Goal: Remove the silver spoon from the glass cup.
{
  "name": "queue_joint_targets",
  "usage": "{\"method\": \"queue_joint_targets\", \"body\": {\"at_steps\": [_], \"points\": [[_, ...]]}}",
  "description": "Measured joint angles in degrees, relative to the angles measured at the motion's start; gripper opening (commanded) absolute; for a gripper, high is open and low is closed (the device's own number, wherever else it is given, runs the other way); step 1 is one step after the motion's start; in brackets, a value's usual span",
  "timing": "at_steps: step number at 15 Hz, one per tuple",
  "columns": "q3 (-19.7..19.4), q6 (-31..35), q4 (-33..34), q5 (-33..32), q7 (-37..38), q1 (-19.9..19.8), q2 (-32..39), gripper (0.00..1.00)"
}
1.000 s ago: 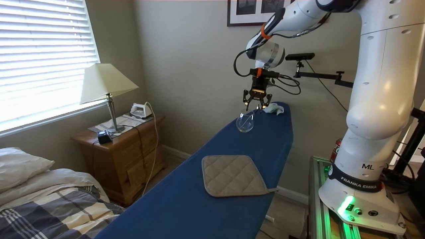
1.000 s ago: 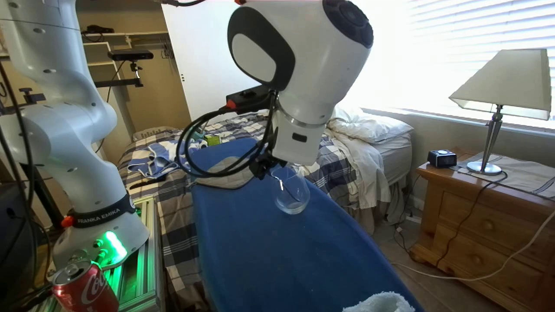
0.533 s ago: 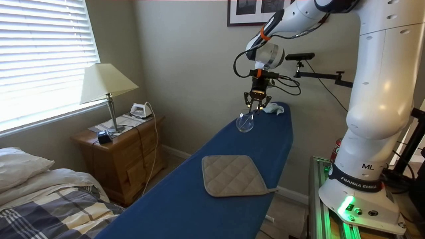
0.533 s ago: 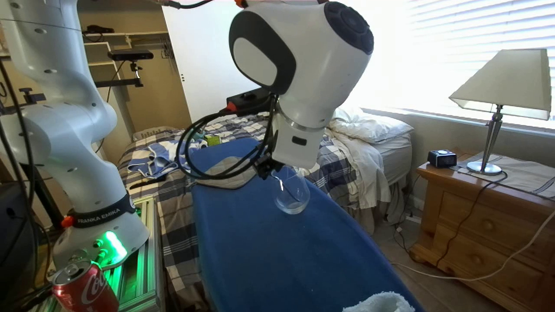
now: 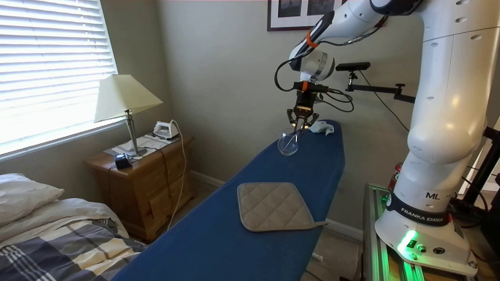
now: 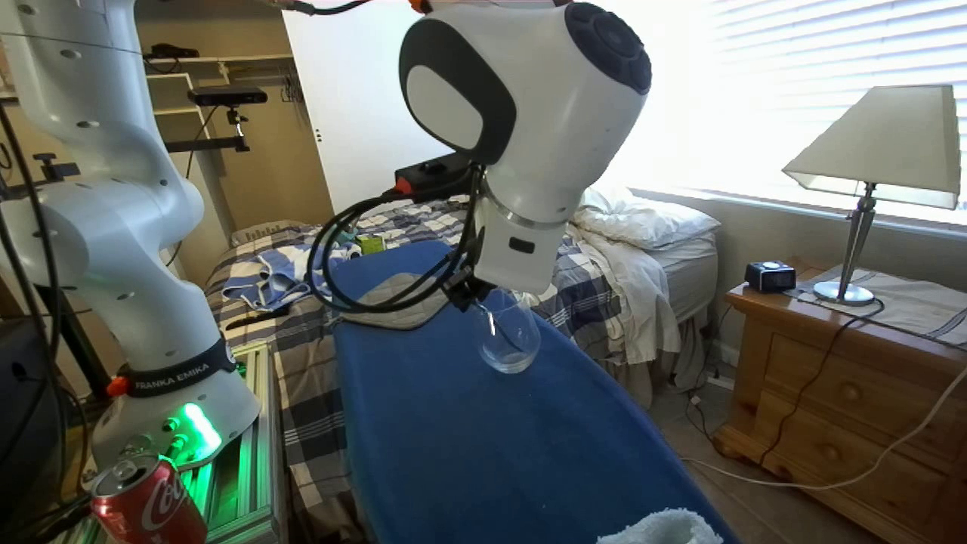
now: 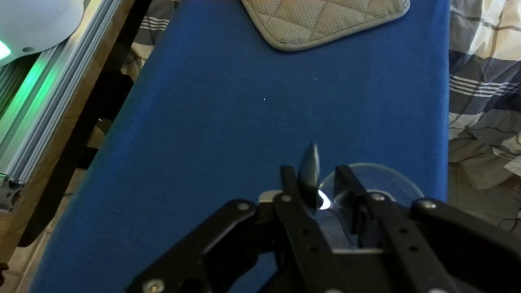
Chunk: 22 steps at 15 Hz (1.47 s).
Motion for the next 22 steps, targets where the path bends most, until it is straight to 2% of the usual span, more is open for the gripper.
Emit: {"method": "queue_joint_targets", "body": {"at_steps": [4,7,13,22], "points": [[0.01,0.0,0.14,0.05,0.0,0.0,-0.01,0.28],[0.06,0.0,0.56,0.12,-0.01,0.02,-0.16,0.21],[0.1,-0.01,1.64,0.37,-0.03,0.05,-0.38,0.01],[0.26,-0.3,2.29,0.52,-0.06,0.11,-0.53,0.03]]}}
